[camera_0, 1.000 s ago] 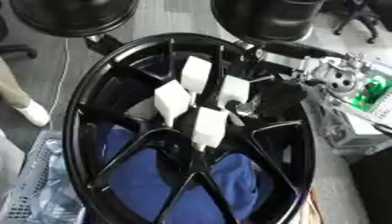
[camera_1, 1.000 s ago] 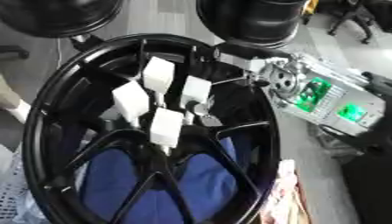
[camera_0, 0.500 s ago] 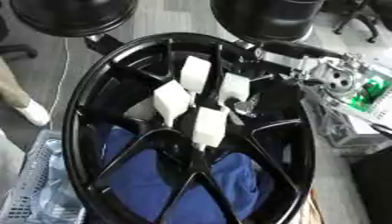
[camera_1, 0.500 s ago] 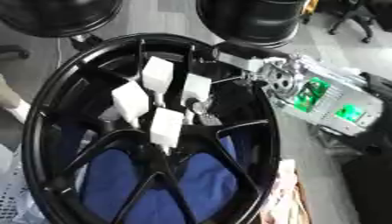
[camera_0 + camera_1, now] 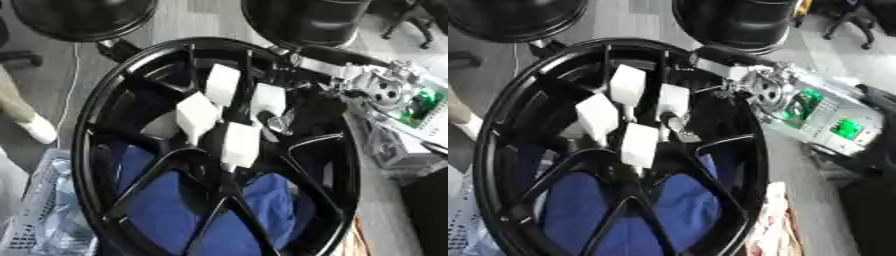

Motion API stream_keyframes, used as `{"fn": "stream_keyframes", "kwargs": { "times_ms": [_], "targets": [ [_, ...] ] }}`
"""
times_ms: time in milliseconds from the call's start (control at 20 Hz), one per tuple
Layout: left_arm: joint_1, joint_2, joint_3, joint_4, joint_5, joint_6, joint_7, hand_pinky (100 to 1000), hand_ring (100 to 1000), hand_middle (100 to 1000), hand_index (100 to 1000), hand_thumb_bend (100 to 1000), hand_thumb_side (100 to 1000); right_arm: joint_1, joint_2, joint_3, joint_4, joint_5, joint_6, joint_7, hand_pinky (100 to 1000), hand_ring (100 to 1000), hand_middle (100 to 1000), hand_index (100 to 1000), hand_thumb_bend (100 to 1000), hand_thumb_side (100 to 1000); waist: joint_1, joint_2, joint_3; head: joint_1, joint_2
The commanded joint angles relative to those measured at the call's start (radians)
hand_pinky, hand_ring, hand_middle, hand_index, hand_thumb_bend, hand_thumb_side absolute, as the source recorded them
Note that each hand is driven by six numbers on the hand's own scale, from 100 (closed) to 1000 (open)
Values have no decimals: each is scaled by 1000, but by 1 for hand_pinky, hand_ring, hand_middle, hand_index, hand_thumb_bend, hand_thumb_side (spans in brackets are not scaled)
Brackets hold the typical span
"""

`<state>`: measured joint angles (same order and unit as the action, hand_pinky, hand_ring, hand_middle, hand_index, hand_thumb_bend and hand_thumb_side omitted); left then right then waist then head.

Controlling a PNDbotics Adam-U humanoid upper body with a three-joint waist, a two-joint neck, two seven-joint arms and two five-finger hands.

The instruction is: Pull the pin out of the wheel hub.

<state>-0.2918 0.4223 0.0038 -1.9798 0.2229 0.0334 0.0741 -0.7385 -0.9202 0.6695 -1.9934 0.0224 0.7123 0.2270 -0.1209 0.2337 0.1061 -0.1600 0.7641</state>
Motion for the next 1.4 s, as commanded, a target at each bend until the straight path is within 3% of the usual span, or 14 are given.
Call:
{"fn": "stream_keyframes", "kwargs": {
  "times_ms": [50, 250, 500, 900, 1100, 1400],
  "targets": [
    [-8, 8, 8, -20, -1, 2, 2, 934, 743, 664, 731, 100, 724, -14, -18, -14, -7, -13, 4, -11, 739, 649, 459, 588, 181, 100, 5, -11, 1, 2, 6],
    [-7, 7, 8, -20, -1, 4, 1, 935, 743, 661, 727, 100, 724, -20, -18, -26, -7, -29, 12, -46, 711, 608, 403, 532, 104, 100, 5, -12, 0, 3, 6],
    [-6, 6, 10, -20, -2, 4, 0, 935, 744, 659, 724, 100, 722, -42, -42, -70, -7, -31, -7, -86, 691, 576, 355, 486, 100, 100, 4, -15, -4, 5, 6],
    [-6, 8, 13, -20, -4, 3, -1, 936, 744, 661, 724, 100, 720, -32, -138, -206, -7, 22, -53, -72, 690, 568, 343, 476, 135, 100, 1, -17, -9, 13, 6],
    [-9, 11, 17, -20, -6, -2, 2, 937, 744, 662, 725, 100, 719, 82, -206, -323, -7, 63, -45, -129, 696, 571, 347, 480, 166, 100, 4, -11, -11, 17, 6],
    [-10, 9, 22, -20, -9, -4, 7, 939, 740, 662, 725, 100, 720, 321, -238, -509, -7, 119, 84, -290, 697, 579, 361, 494, 190, 100, 7, -3, -17, 22, 6]
  ]
}}
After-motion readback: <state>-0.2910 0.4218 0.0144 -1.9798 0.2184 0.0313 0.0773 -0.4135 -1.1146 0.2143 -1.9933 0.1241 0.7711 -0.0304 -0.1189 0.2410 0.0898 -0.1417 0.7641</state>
